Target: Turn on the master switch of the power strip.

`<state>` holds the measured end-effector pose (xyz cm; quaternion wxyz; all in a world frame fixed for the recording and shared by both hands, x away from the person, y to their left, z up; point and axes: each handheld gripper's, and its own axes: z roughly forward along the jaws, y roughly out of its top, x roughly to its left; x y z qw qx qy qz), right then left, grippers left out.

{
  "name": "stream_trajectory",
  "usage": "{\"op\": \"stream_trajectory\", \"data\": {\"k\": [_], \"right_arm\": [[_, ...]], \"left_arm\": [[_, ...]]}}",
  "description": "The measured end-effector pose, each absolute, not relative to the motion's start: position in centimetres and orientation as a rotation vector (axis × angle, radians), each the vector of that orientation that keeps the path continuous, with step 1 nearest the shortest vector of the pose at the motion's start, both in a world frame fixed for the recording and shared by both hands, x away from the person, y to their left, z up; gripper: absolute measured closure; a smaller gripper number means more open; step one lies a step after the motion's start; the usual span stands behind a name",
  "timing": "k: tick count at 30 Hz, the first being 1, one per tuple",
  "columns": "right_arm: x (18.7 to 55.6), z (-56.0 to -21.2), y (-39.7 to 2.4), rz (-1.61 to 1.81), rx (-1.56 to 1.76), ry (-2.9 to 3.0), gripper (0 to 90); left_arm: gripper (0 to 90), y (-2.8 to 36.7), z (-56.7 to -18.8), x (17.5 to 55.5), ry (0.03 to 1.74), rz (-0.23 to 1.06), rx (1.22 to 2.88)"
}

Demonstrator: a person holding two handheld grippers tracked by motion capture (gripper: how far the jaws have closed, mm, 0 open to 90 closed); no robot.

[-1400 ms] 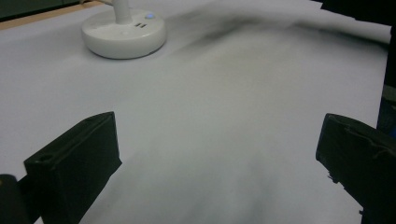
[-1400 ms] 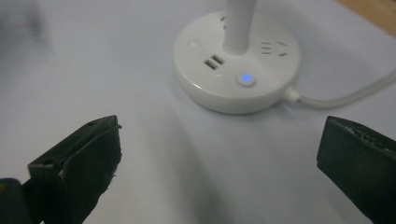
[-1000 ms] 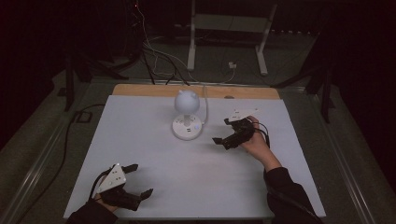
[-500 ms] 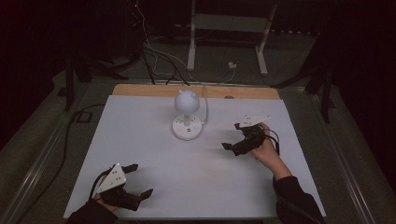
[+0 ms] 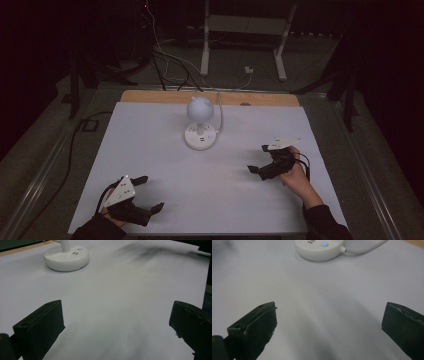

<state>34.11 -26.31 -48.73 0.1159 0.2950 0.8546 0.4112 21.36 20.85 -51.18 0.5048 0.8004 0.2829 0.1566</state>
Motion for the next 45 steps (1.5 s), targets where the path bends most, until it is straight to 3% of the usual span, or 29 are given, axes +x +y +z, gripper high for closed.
{"op": "stream_trajectory", "data": {"k": [30, 45], "right_arm": [[25.6, -51.9, -32.1, 1.139, 1.057, 2.461, 0.1], [25.4, -52.5, -31.6, 1.059, 1.021, 2.487, 0.1]], "left_arm": [[0.1, 20.8, -51.1, 21.2, 0.676, 0.378, 1.935], [0.1, 20.7, -51.2, 21.3, 0.673, 0.371, 1.939]]}}
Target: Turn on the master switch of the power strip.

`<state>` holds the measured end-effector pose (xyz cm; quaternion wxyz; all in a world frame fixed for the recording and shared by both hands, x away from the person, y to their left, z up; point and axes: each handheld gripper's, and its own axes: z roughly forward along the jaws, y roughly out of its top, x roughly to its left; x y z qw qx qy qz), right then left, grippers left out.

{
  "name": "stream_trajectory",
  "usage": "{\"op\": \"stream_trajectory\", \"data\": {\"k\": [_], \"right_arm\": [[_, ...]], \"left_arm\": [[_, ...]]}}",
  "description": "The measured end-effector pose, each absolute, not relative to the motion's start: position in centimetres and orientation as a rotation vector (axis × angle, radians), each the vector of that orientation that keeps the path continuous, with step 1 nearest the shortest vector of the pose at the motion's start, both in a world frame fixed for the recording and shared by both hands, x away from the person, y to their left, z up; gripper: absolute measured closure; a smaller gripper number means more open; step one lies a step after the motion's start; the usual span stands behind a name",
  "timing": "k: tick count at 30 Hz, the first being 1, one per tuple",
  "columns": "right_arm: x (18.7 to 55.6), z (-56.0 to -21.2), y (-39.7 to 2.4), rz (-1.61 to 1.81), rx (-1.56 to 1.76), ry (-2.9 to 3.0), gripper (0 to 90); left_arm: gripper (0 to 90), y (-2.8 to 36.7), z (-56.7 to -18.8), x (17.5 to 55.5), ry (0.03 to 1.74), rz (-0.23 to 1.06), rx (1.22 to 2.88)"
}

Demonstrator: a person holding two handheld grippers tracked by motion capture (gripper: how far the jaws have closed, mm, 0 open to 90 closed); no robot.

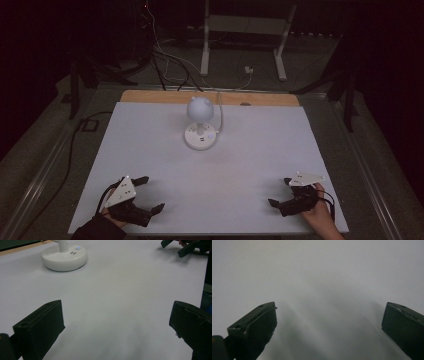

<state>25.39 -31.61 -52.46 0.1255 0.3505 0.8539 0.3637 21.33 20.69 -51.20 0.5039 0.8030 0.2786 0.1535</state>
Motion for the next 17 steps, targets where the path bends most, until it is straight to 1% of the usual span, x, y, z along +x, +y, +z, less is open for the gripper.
{"op": "stream_trajectory", "data": {"k": [17], "right_arm": [[25.57, -52.52, -31.65, 1.056, 1.036, 2.489, 0.1]], "left_arm": [[0.1, 20.62, -51.21, 21.36, 0.672, 0.369, 1.937]]}}
